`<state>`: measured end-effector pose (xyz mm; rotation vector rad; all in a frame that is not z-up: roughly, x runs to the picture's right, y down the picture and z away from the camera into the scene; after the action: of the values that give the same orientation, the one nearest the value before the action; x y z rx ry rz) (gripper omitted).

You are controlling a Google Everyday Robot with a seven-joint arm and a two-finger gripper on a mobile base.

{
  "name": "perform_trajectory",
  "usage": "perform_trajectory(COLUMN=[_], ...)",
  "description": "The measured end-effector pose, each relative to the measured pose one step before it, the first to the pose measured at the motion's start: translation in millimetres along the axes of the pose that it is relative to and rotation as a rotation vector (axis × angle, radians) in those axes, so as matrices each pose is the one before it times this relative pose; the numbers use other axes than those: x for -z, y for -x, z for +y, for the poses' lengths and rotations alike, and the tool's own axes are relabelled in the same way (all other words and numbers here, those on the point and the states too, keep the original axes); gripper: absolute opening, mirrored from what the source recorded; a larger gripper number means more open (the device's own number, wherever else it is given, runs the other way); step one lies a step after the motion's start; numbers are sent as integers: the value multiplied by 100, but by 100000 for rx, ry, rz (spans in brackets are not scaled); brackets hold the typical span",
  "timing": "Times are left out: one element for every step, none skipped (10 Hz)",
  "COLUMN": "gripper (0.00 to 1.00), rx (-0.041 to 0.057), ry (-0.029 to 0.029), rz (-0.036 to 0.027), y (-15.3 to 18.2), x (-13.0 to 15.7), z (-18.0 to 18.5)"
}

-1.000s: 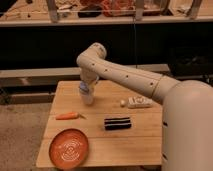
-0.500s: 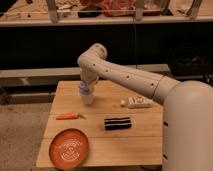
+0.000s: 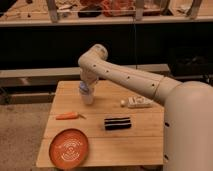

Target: Place the white sponge in the ceramic cup

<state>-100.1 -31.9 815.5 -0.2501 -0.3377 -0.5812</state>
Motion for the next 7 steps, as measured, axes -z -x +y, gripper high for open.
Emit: perform_trajectory(gripper=[2,2,2,2,2,2,2], rx=[147,238,400,-94,46,335,362], ry=[-185,-412,-881,-314,-110,-200,-341], rz=[7,113,-151,210,79,-24,-22], y=[-22,-67,97,-194,-53,112,123], x=[-72,8,98,117,-16,-46,3], z=[14,26,80,80,-23,-60,-19])
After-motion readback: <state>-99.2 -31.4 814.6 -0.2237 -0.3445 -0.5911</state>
